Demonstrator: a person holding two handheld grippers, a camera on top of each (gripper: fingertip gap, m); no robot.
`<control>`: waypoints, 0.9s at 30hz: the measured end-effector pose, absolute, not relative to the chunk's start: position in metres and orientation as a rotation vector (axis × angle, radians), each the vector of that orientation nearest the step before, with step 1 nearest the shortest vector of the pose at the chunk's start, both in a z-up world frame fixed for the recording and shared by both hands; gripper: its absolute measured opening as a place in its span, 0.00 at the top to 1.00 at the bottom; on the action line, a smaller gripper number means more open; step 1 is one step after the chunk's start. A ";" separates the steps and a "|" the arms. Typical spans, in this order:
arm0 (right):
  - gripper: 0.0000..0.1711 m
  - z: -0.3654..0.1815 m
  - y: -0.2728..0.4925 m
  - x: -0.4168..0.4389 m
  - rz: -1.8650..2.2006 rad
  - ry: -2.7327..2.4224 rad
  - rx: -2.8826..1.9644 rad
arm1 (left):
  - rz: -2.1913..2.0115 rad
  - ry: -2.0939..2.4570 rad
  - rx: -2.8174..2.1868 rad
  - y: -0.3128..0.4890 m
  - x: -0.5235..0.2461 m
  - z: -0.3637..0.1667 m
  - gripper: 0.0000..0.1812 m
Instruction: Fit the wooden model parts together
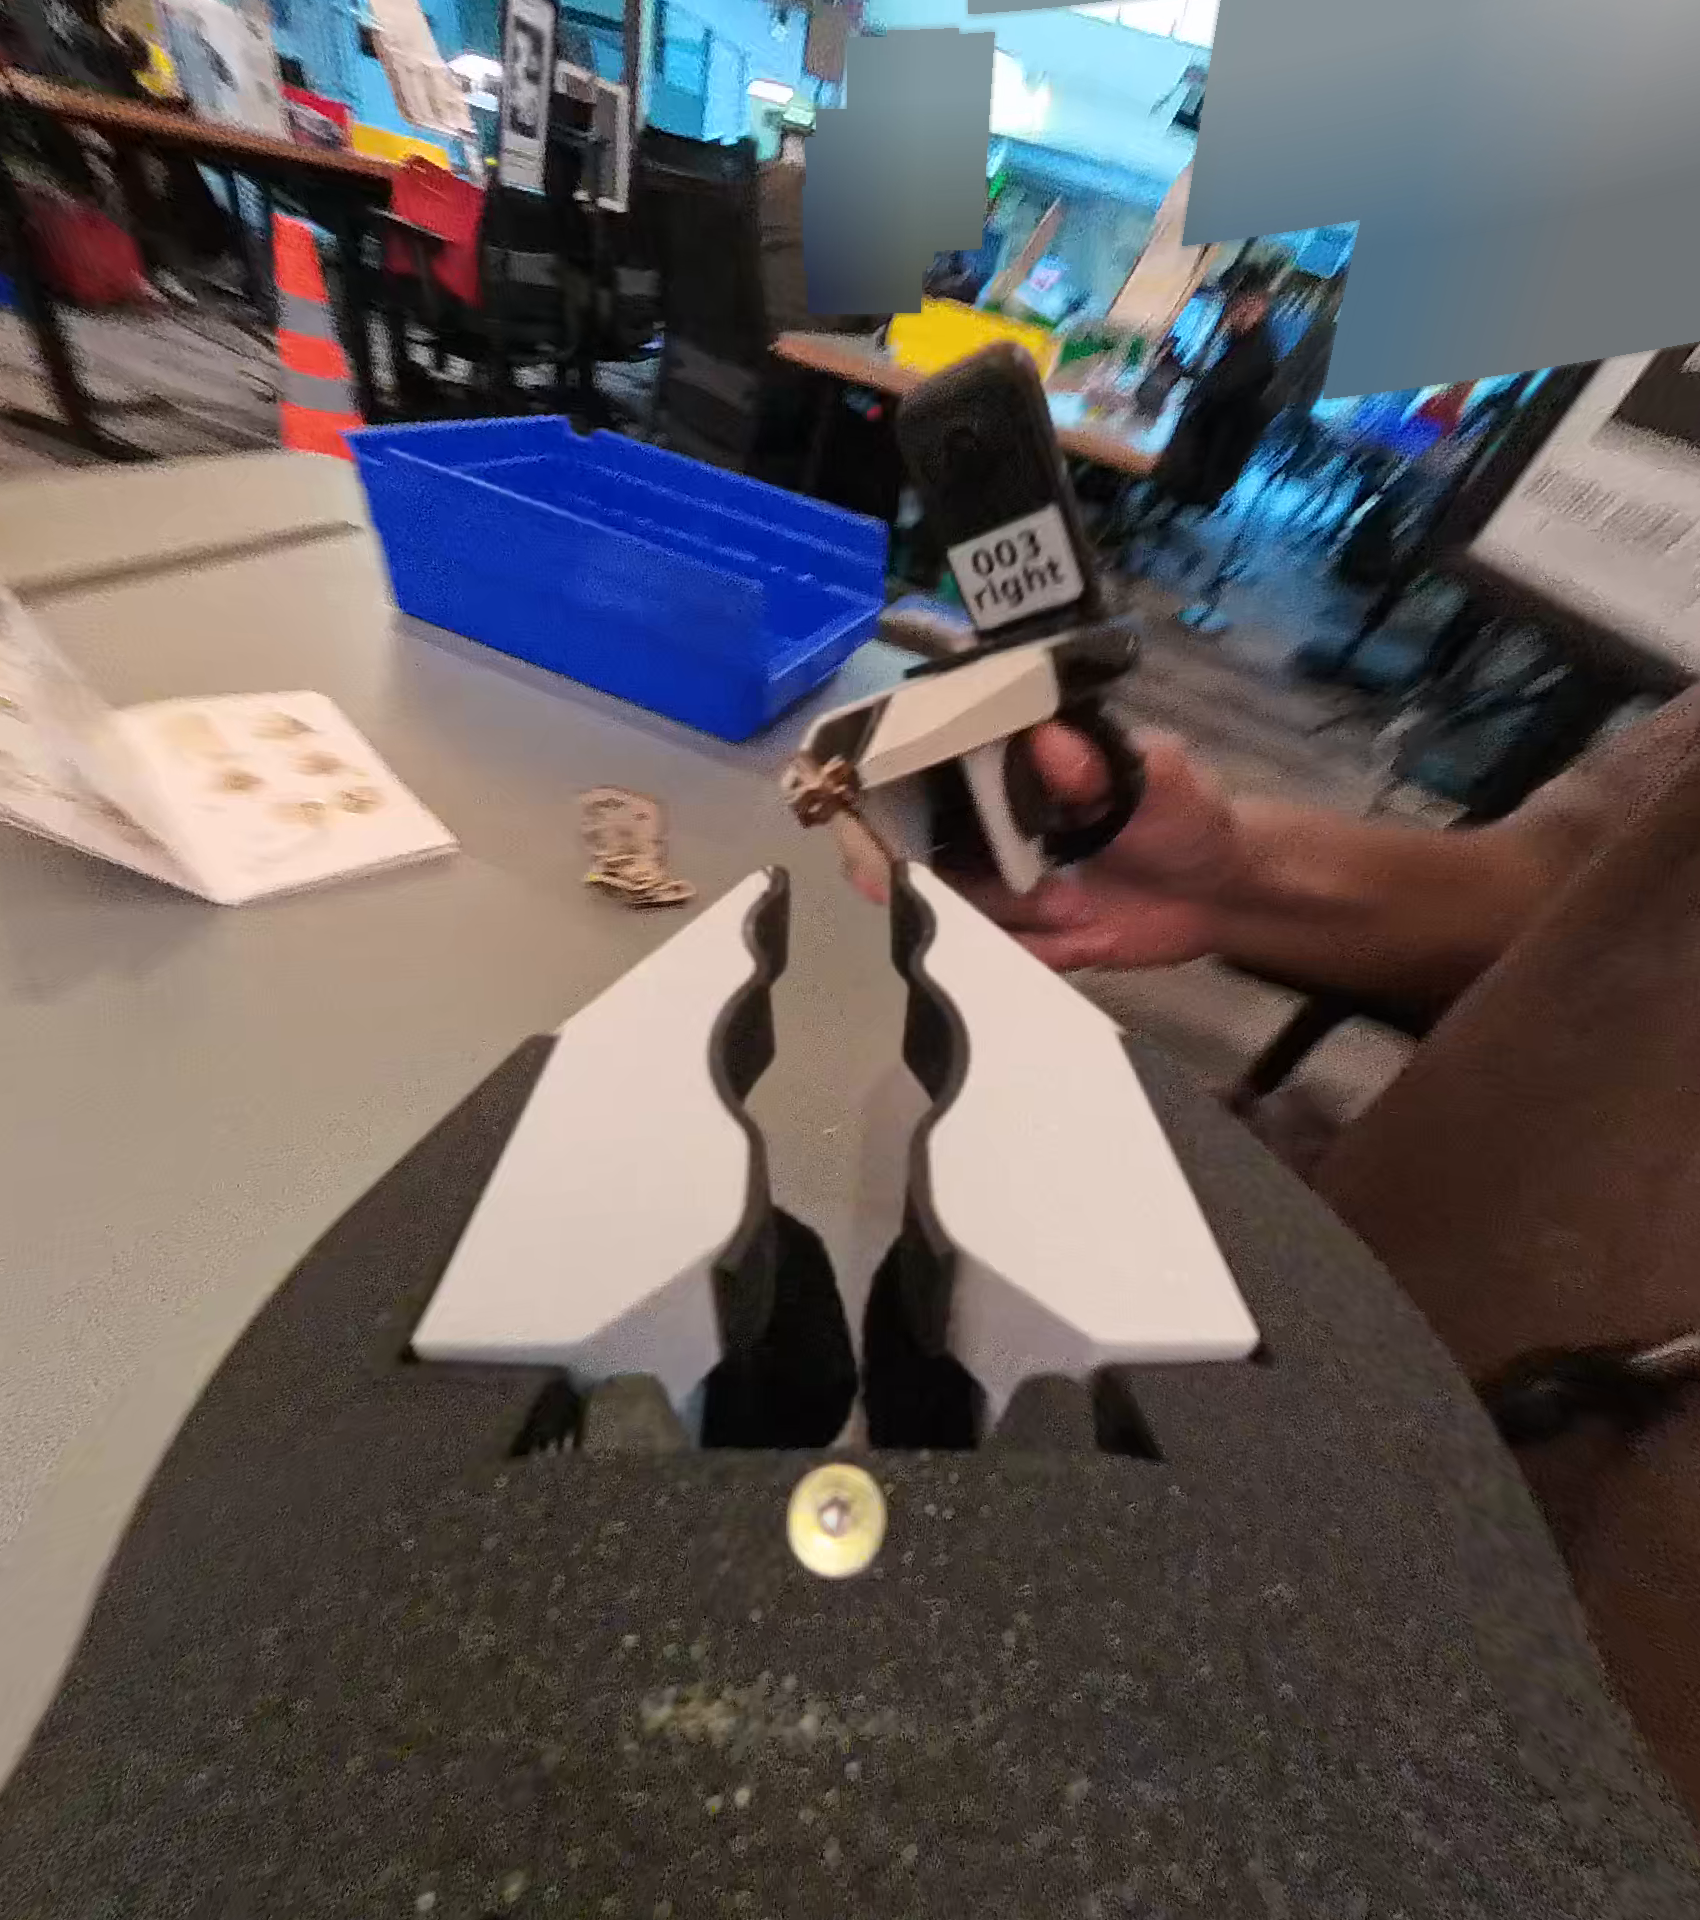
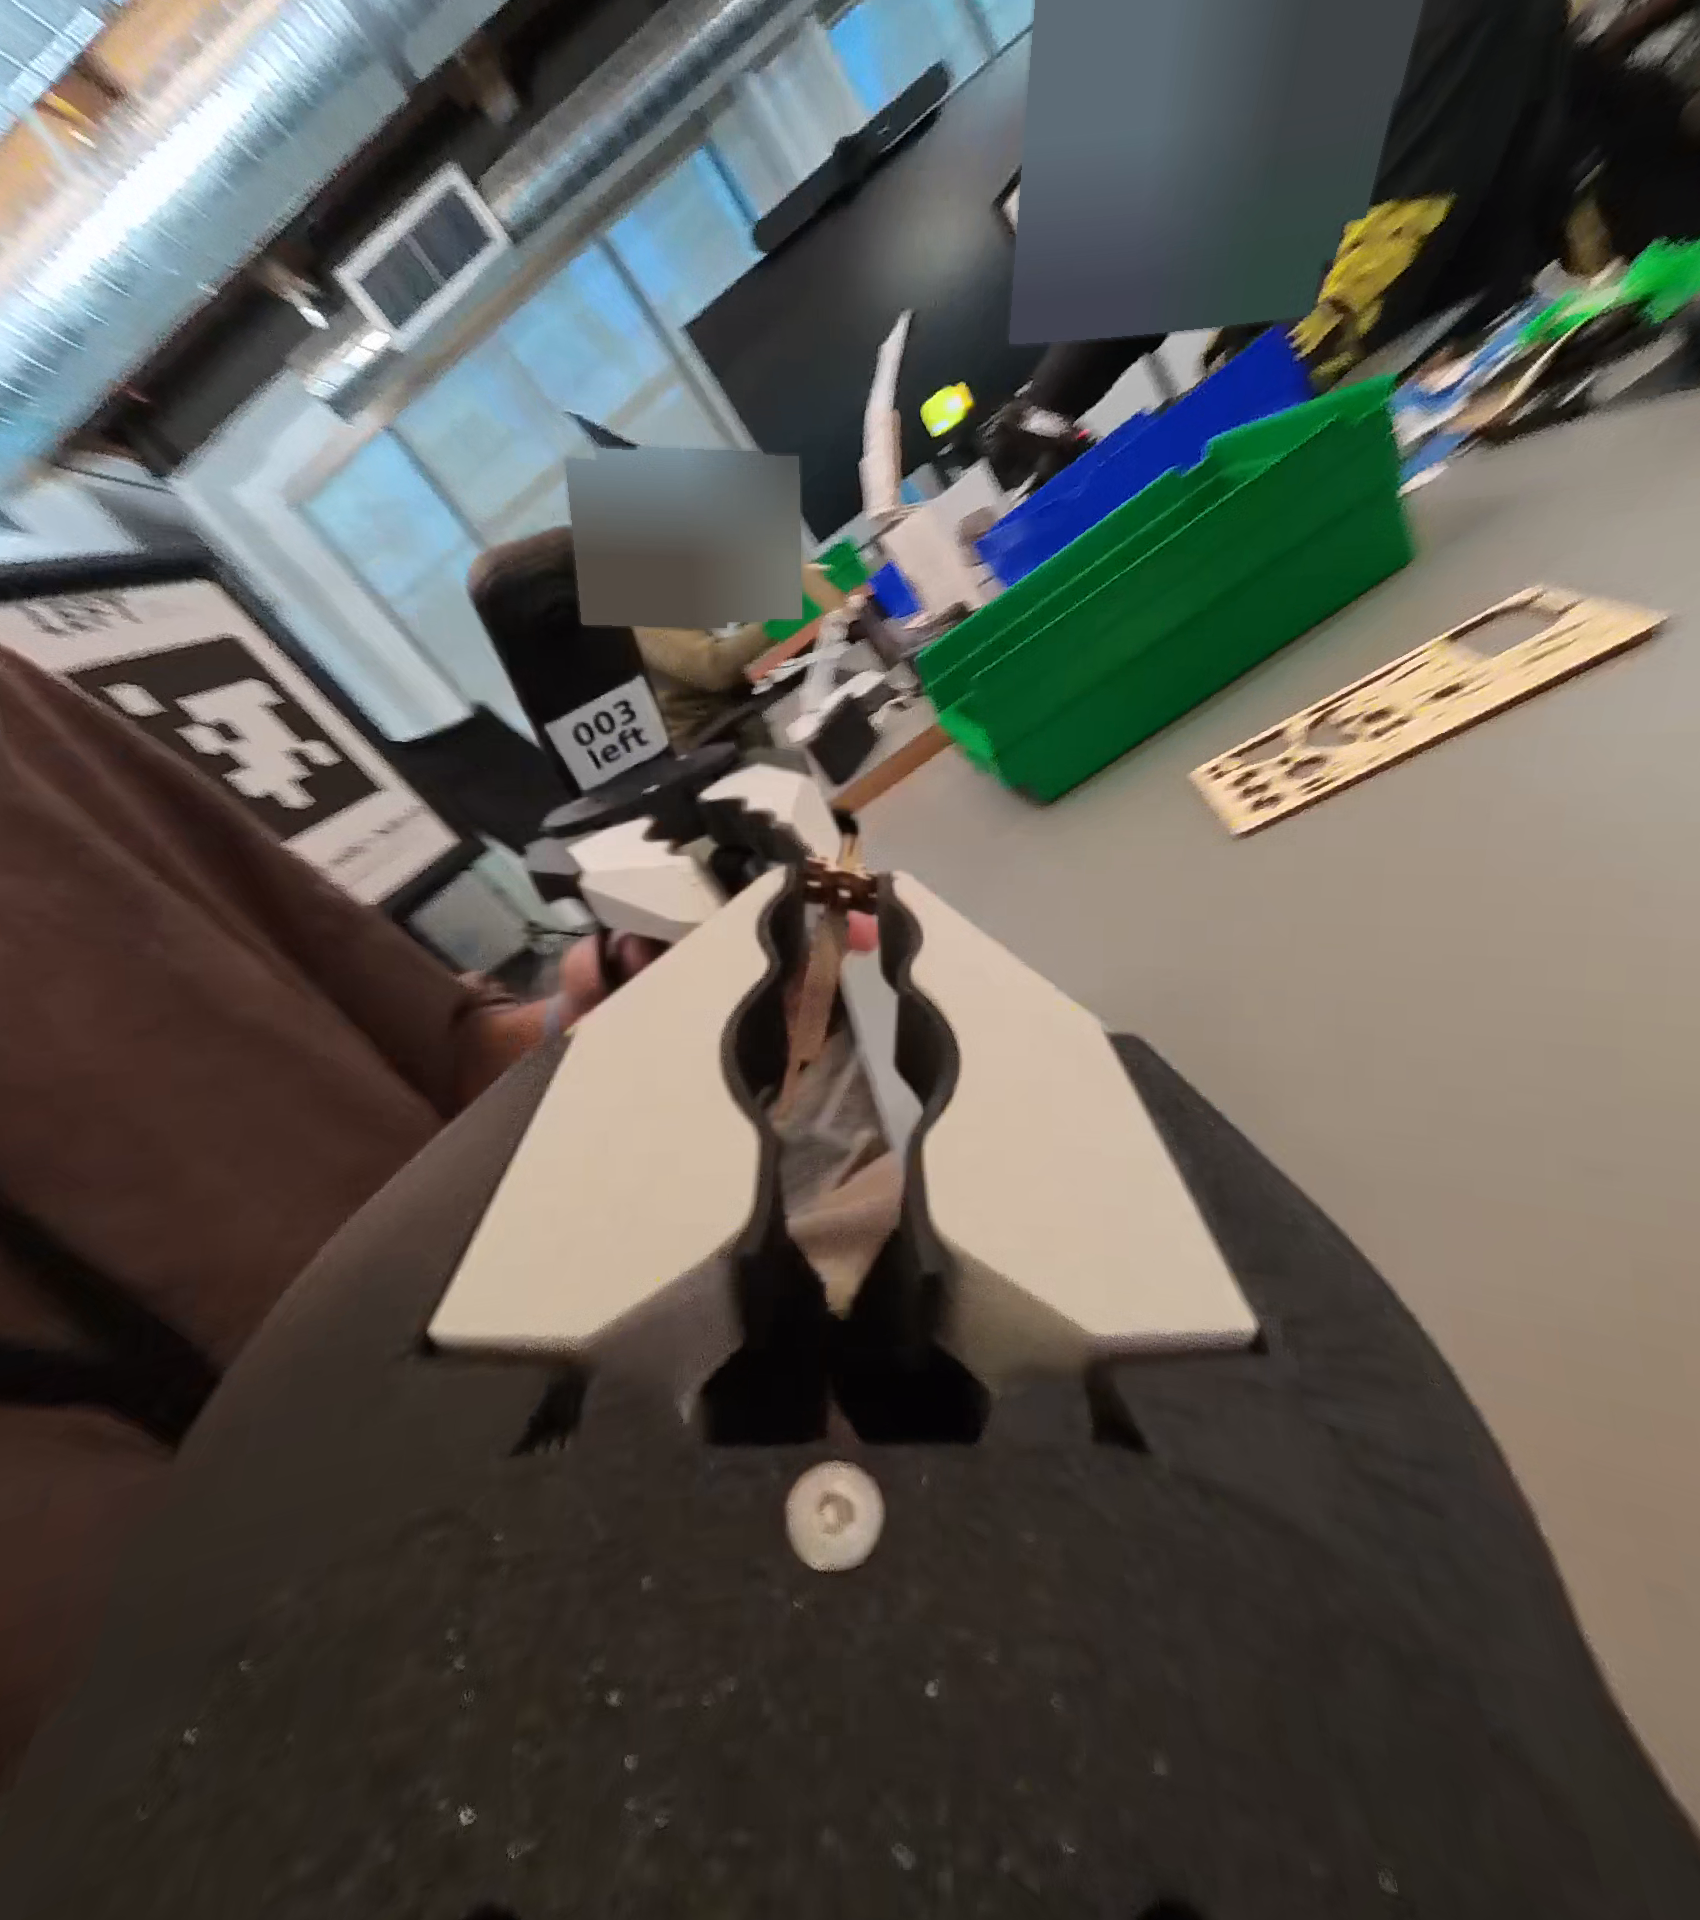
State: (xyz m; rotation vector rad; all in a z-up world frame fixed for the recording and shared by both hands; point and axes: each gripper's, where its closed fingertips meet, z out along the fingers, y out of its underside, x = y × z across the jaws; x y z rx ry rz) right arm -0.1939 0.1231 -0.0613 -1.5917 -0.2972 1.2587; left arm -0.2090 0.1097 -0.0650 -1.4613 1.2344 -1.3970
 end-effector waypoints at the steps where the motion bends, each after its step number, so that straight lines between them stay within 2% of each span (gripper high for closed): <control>1: 0.93 -0.059 0.124 -0.194 1.197 -0.309 -1.575 | -1.479 1.212 -1.491 0.107 -0.207 -0.066 0.89; 6: 0.93 -0.057 0.117 -0.215 1.087 -0.409 -1.564 | -1.618 1.215 -1.558 0.091 -0.195 -0.074 0.86; 8: 0.92 -0.058 0.116 -0.219 1.079 -0.430 -1.560 | -1.615 1.213 -1.584 0.092 -0.197 -0.078 0.97; 9: 0.93 -0.059 0.115 -0.220 1.086 -0.444 -1.566 | -1.631 1.227 -1.601 0.092 -0.198 -0.080 0.97; 14: 0.88 -0.070 0.113 -0.223 1.226 -0.438 -1.640 | -1.604 1.307 -1.676 0.091 -0.202 -0.095 0.98; 16: 0.92 -0.075 0.111 -0.228 1.235 -0.466 -1.664 | -1.632 1.294 -1.670 0.089 -0.201 -0.091 0.98; 18: 0.93 -0.074 0.110 -0.228 1.225 -0.465 -1.664 | -1.625 1.304 -1.653 0.088 -0.202 -0.090 0.98; 27: 0.90 -0.065 0.112 -0.224 1.260 -0.418 -1.614 | -1.619 1.294 -1.638 0.090 -0.203 -0.088 0.98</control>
